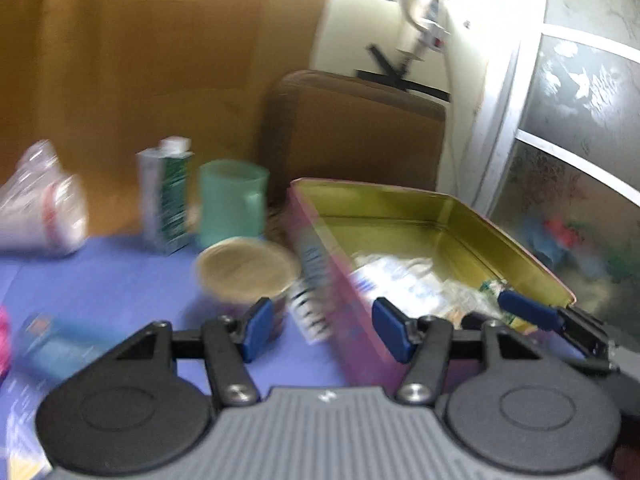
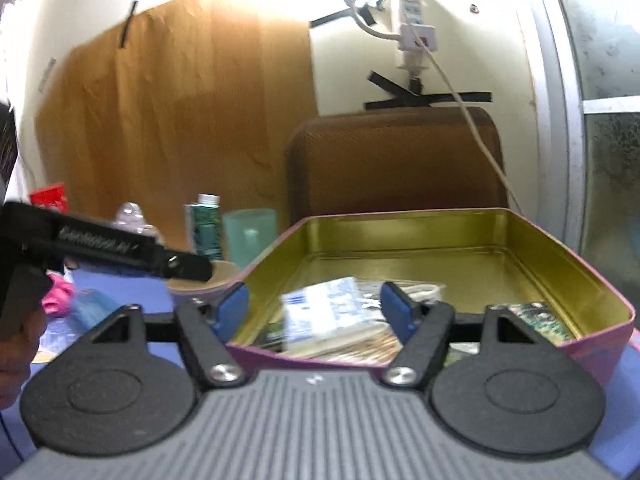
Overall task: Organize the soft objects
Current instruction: 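Return the right tool to the pink fuzzy cloth on the table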
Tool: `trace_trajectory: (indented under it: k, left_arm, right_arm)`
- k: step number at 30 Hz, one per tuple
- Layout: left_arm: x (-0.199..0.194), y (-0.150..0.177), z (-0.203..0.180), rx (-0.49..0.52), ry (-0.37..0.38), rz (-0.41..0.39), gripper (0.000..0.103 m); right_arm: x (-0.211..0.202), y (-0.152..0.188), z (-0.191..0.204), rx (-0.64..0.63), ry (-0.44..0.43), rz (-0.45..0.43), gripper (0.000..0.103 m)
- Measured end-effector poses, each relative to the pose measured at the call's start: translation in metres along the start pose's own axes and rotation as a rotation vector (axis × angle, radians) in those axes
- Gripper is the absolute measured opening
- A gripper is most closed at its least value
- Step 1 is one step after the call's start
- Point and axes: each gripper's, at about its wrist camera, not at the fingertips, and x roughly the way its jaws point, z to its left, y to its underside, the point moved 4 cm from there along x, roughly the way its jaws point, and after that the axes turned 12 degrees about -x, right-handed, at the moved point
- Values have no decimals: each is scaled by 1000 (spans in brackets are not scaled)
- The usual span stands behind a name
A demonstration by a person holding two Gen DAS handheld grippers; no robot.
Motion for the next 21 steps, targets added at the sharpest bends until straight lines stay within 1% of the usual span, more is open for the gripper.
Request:
trace_trajectory:
  k: [2,4,6,8,10,12,13,14,16,17,18,19,21]
  left_arm:
    - [-19,10,28,-36,-38,1,56]
    - [-33,20,56,-65,-94,3,56]
    - [-48,28,88,-96,-169,7,56]
    - [-64,35,125,-128,-261,2,56]
    - [-78,39,156,-139,-358,-7,56]
    - [-90,39,183,-130,-495,-22,56]
    - [-98,39,196,-134,-544,-39,56]
    - [-105,38,206,-143,-576,-59,56]
    - [-115,42,219,-150,-621,-106,56]
    - [-117,45,227,-180,-628,-108,54]
    - [-123,43,232,-226,-600,-135,55]
    - [-129,42,235,-265,-600,-171,54]
    - [-135,42,244,-326,-603,-204,53]
  right_arm:
    - [-1,-2,11,-18,-40,-2,53]
    - [-2,-6,29,-36,-99,-1,48]
    - [2,-7,50,-65,-165,18,45]
    - [13,-5,74,-102,-235,62,36]
    - [24,-4,98,-136,-299,109,34]
    - [34,-4,126,-178,-365,140,34]
    - [40,-6,141,-206,-395,145,34]
    - [48,-10,155,-231,-423,146,34]
    - [66,-21,182,-254,-472,148,35]
    - [76,-27,196,-258,-498,149,35]
    - [86,-32,208,-262,-517,150,35]
    - [96,-37,221,-268,-532,153,35]
    - [115,-42,246,-289,-564,168,35]
